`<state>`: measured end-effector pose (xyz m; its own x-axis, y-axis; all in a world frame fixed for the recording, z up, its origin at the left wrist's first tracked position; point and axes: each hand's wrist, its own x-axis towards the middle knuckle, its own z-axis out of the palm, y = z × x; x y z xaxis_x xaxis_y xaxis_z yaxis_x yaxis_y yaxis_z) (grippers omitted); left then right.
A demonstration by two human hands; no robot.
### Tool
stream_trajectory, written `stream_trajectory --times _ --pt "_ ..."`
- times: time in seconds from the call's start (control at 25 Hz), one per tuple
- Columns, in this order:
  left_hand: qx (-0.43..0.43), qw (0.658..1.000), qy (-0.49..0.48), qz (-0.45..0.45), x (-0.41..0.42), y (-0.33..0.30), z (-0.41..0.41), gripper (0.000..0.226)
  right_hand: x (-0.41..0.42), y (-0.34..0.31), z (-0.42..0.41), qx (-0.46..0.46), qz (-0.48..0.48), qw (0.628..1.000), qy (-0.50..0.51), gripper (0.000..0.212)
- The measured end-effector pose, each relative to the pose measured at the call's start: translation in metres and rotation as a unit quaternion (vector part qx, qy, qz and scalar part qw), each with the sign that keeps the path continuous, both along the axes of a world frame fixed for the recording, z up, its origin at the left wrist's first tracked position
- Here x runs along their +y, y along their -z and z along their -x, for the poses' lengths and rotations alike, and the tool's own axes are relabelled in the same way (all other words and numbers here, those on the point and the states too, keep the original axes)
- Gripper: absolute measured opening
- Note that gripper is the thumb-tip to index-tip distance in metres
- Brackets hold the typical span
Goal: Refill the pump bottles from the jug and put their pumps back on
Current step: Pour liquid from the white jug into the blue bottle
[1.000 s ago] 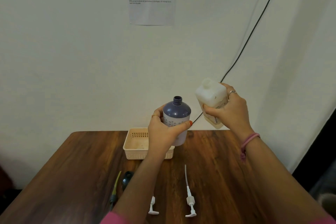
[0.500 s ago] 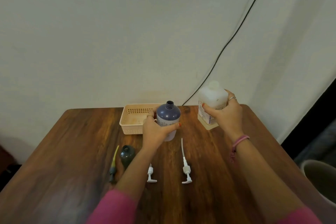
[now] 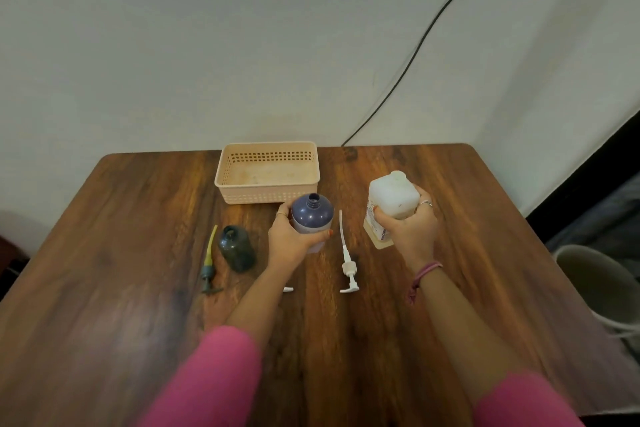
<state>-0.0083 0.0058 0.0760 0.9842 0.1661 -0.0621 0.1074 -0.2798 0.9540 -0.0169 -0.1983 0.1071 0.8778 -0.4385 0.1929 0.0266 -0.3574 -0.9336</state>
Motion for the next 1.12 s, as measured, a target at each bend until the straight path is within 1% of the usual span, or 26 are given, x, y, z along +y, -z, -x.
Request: stream_trajectory --times 0.4,0.64,0.96,1.12 --pt "0.046 0.999 -0.003 0.003 -0.005 0.042 0.002 0.084 0.004 0.051 0.004 0.041 -0.01 0.999 0.009 0.078" --pt "0.069 0.997 -0.017 -0.01 -0.008 0.055 0.001 0.087 0.006 0.071 0.005 0.061 -0.009 0.998 0.013 0.077" --pt "0.06 0.998 -0.01 -0.004 -0.012 0.061 0.0 0.083 0.001 0.083 0.005 0.061 -0.035 0.998 0.002 0.076" --pt "0.069 0.998 -0.011 0.004 -0.01 0.064 0.0 0.085 0.002 0.09 0.007 0.07 -0.045 0.997 0.004 0.076"
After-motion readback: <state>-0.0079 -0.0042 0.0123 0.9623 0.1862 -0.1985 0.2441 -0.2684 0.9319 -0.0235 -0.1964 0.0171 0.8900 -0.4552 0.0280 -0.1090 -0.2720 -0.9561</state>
